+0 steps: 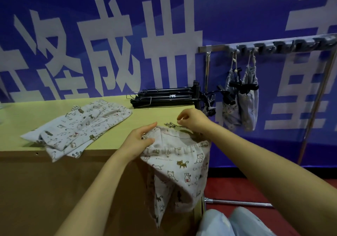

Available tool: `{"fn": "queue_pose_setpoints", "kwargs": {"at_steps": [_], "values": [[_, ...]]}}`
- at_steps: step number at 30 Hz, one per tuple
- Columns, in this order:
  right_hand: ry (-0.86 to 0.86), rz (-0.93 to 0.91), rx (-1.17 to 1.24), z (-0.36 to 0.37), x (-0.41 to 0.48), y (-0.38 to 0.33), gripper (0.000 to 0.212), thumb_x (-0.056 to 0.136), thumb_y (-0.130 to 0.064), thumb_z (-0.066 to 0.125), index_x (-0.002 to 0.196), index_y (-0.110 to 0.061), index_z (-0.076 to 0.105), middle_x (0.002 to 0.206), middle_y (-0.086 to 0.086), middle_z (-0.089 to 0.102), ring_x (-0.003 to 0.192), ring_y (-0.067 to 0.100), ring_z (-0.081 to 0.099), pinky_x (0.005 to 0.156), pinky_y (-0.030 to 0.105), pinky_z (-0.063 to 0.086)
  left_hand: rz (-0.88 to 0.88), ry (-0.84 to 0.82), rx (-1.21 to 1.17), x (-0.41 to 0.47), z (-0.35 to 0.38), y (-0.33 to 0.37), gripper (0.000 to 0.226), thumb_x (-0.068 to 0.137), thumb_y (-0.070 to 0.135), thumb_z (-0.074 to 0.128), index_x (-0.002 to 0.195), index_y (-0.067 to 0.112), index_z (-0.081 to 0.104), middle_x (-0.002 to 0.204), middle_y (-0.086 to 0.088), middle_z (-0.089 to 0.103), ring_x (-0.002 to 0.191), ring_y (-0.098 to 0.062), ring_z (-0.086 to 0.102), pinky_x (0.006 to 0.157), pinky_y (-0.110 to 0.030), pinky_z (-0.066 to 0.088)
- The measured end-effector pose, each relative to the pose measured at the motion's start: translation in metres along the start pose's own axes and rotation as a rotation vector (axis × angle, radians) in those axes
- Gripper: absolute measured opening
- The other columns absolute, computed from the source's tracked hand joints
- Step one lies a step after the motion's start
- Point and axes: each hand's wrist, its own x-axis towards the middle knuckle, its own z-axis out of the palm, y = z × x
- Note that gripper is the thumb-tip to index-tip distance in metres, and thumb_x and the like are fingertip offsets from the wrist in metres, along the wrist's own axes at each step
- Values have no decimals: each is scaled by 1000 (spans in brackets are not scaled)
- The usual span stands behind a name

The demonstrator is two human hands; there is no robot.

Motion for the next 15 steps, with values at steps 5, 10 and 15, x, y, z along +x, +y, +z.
{"fn": "queue_pose_setpoints", "kwargs": {"at_steps": [5,10,15], "values": [[116,75,-33,32,33,8,22,88,-22,65,108,-11,68,112,7,67,102,22,61,80,30,48,1,16,15,5,0,-4,54,86,-5,55,135,19,49,142,0,46,83,15,49,59,4,39],[141,34,-73,36,36,14,17,87,-21,67,96,-7,71,103,9,70,94,24,62,70,28,43,-12,2,39,9,-1,-5,52,87,-1,57,133,23,50,144,2,45,107,2,46,66,3,36],[146,10,-207,37,36,12,22,90,-23,63,97,-3,68,100,13,69,92,29,63,70,32,46,-28,6,28,9,-2,-6,52,87,-1,57,133,24,51,143,3,45,99,15,48,60,6,37]]}}
